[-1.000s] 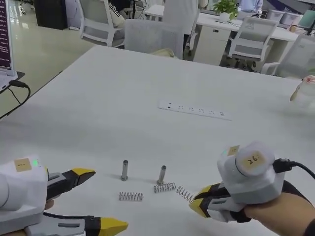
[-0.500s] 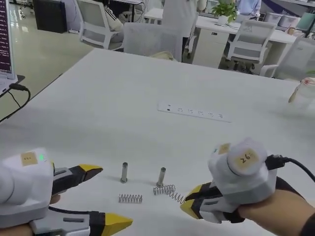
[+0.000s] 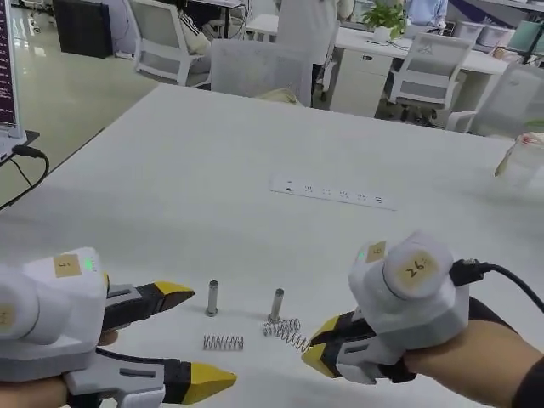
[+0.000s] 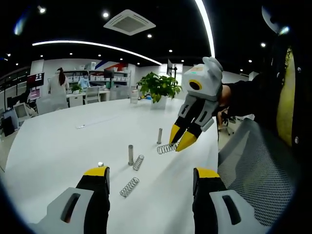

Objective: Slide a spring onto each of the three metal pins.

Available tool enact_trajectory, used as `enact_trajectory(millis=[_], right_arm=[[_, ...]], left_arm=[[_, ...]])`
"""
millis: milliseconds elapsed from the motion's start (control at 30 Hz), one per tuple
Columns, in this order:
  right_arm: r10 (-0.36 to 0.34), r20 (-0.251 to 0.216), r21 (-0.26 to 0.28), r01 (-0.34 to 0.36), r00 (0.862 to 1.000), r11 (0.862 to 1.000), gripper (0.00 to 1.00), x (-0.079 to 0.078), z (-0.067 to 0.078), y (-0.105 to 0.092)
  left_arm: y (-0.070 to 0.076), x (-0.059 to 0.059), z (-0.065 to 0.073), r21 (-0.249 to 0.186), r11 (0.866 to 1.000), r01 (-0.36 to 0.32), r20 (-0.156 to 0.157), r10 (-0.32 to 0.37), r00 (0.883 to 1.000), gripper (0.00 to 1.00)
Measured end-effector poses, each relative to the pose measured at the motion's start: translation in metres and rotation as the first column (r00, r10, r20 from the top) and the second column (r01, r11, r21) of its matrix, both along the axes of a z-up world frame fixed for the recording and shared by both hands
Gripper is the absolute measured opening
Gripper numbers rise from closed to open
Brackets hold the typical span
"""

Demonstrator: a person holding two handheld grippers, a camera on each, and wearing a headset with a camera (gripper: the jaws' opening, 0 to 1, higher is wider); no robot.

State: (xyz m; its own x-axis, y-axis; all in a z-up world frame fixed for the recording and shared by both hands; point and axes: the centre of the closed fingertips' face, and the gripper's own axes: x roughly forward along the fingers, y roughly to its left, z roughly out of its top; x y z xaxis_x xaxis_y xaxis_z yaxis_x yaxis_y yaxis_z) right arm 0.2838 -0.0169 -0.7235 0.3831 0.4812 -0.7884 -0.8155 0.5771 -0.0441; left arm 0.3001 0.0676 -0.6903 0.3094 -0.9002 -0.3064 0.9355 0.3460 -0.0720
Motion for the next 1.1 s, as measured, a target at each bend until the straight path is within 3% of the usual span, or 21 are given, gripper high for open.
enact_trajectory(millis=[567, 1100], right_arm=[[0.043, -0.014, -0.013, -0.043, 0.999, 0.999, 0.08, -0.004, -0.003, 0.004], [0.082, -0.032, -0.02, -0.083, 0.996, 0.996, 0.08, -0.009, -0.009, 0.01]], left_arm=[[-0.03, -0.004, -0.005, 0.03, 0.993, 0.112, 0.004, -0.112, 0.994, 0.55], [-0.042, -0.011, -0.018, 0.051, 0.982, 0.182, -0.013, -0.181, 0.983, 0.47]])
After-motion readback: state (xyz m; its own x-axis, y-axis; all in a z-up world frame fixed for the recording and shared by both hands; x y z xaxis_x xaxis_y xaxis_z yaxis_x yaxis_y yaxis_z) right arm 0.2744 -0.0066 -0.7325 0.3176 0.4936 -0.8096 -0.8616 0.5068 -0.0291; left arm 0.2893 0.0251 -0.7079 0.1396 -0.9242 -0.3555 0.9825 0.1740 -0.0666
